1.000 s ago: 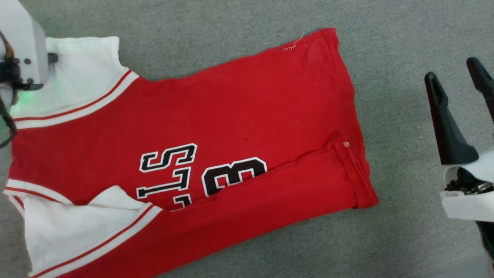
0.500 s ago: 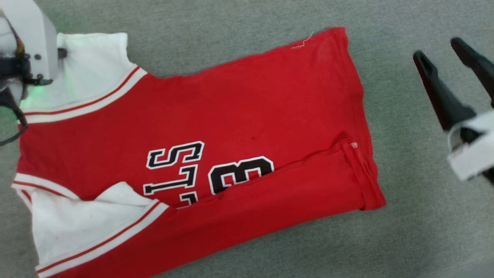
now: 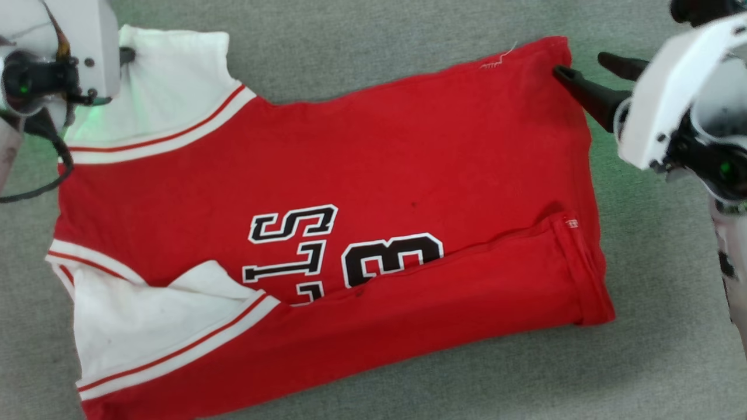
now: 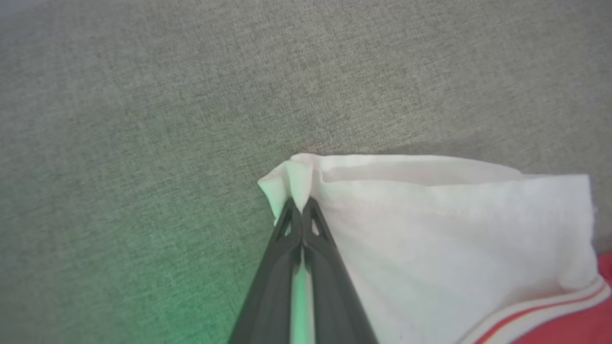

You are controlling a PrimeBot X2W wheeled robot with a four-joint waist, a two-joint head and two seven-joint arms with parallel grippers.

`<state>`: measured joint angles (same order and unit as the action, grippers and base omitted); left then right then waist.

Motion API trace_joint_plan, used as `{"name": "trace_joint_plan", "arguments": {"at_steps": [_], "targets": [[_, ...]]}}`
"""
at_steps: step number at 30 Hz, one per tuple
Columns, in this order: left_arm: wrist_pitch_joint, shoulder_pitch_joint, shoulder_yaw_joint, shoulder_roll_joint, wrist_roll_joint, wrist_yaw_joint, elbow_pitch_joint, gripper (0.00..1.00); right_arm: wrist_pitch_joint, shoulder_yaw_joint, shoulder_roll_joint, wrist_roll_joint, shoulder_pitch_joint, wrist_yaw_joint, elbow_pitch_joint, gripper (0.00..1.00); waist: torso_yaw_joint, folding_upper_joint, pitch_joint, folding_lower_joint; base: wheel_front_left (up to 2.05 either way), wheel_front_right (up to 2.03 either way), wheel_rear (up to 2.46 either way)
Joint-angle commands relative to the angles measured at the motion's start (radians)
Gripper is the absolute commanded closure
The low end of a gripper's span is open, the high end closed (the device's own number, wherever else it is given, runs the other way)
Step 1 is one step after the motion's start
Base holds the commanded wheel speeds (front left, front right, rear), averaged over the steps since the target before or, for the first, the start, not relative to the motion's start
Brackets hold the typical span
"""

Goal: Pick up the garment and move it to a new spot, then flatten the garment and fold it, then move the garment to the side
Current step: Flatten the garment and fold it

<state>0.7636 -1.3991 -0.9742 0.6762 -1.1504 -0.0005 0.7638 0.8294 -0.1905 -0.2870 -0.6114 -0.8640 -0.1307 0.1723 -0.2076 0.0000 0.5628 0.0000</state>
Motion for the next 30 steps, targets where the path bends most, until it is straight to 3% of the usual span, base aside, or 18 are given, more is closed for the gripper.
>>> {"name": "trace_joint_plan", "arguments": {"at_steps": [1, 9, 10, 11, 12, 21, 30], "targets": [[-0.003, 0.031, -0.021, -0.015, 0.012, 0.0, 0.028, 1.0, 0.013, -0.007, 0.008, 0.0, -0.033, 0.0, 0.045, 0.0, 0.007, 0.0, 0.005, 0.0, 0.0, 0.0, 0.0], [-0.025, 0.015, -0.025, -0.052, 0.017, -0.023, 0.07, 1.0, 0.047, -0.059, 0.033, 0.028, -0.146, 0.0, 0.261, 0.0, 0.025, 0.0, 0.013, 0.0, 0.0, 0.0, 0.0], [-0.027, 0.014, -0.025, -0.055, 0.017, -0.026, 0.077, 1.0, 0.053, -0.071, 0.035, 0.023, -0.152, 0.0, 0.276, 0.2, 0.026, 0.0, 0.013, 0.0, 0.0, 0.0, 0.0], [-0.03, 0.013, -0.025, -0.058, 0.017, -0.029, 0.083, 1.0, 0.058, -0.083, 0.038, 0.012, -0.154, 0.0, 0.29, 0.84, 0.026, 0.0, 0.013, 0.0, 0.0, 0.0, 0.0], [-0.033, 0.012, -0.025, -0.061, 0.016, -0.031, 0.091, 1.0, 0.065, -0.094, 0.037, 0.001, -0.157, 0.0, 0.301, 1.0, 0.027, 0.0, 0.013, 0.0, 0.0, 0.0, 0.0], [-0.066, 0.0, -0.014, -0.082, 0.007, -0.052, 0.14, 1.0, 0.034, -0.145, -0.014, -0.054, -0.177, 0.0, 0.337, 1.0, 0.04, 0.0, -0.007, 0.0, 0.0, 0.0, 0.0], [-0.113, -0.03, 0.014, -0.102, -0.014, -0.082, 0.141, 1.0, -0.075, -0.202, -0.083, -0.096, -0.139, 0.0, 0.298, 1.0, 0.077, 0.0, -0.069, 0.0, 0.0, 0.0, 0.0]]}}
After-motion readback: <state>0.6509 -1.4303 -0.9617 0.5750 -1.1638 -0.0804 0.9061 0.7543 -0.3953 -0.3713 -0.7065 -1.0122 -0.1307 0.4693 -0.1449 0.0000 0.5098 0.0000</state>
